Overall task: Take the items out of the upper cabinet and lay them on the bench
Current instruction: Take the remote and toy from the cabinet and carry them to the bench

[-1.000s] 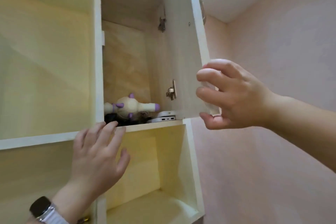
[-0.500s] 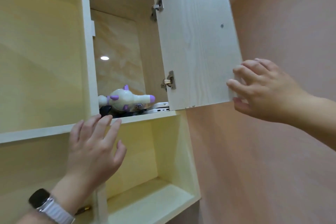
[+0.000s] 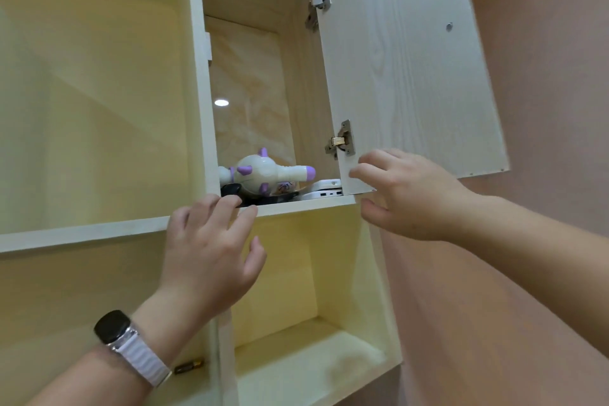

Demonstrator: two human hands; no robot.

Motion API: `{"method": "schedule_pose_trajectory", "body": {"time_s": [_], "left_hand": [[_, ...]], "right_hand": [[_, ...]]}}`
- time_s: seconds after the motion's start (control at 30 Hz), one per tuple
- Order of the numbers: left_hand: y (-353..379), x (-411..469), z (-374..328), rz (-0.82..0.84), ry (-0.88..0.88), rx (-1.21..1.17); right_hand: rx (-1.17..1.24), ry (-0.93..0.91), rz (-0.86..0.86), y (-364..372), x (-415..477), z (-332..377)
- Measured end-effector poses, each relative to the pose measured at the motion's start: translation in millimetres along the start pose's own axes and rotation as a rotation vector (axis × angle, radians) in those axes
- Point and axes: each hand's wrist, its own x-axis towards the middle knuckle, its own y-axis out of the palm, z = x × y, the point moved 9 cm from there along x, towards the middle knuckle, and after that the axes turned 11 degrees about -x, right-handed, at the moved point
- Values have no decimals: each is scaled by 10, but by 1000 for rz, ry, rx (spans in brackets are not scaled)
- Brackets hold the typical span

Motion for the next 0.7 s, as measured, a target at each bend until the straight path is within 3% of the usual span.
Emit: {"method": "schedule_pose_trajectory", "body": {"time_s": [0.23,0.5,0.7], "left_hand": [[-68,560,87,40,-84,-9],[298,922,288,310,-123,477],[414,981,270,522,-165,678]], "right_hand": [[432,133,-27,378,787,127],[457,19,98,837,1388,288],[399,-78,233,1006,1483,462]]}}
